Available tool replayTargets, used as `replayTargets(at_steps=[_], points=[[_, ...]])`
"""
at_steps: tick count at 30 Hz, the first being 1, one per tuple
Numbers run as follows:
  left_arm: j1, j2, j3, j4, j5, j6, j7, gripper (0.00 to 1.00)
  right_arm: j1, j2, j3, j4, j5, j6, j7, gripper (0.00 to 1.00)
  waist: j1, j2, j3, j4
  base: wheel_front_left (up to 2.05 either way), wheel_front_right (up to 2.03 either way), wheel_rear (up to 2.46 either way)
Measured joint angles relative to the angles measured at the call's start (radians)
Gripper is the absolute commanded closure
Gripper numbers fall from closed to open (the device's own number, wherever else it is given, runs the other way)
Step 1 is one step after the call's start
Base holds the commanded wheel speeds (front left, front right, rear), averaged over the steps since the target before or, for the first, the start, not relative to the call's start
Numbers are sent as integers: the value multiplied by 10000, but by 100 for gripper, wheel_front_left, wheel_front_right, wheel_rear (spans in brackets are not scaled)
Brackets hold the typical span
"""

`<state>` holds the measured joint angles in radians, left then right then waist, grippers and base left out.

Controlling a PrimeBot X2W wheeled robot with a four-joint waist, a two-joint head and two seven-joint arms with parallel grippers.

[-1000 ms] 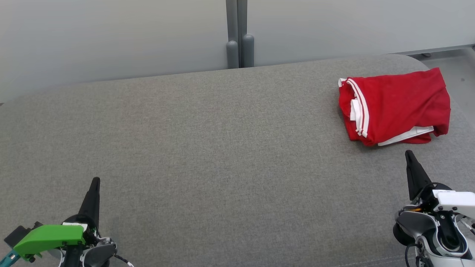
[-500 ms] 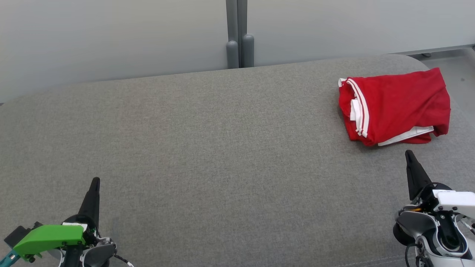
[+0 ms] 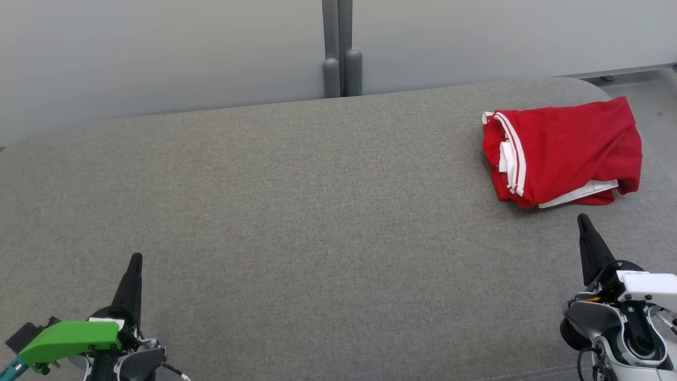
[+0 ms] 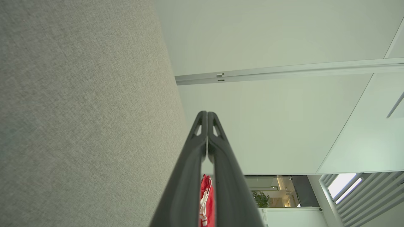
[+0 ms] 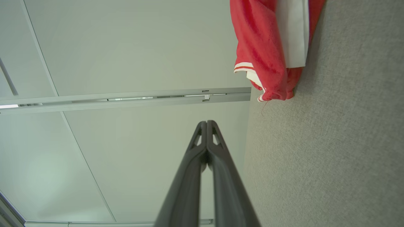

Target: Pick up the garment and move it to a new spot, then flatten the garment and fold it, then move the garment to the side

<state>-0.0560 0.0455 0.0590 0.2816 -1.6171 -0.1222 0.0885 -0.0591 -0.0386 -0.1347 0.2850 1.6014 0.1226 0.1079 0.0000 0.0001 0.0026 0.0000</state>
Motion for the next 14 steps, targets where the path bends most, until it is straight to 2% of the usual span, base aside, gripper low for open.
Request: replayTargets(at_steps=[14], points=[[-1,0,4,2,0,-4,0,100,0,0,0,-10,0,0,0,100,0,0,0,0,0,0,0]])
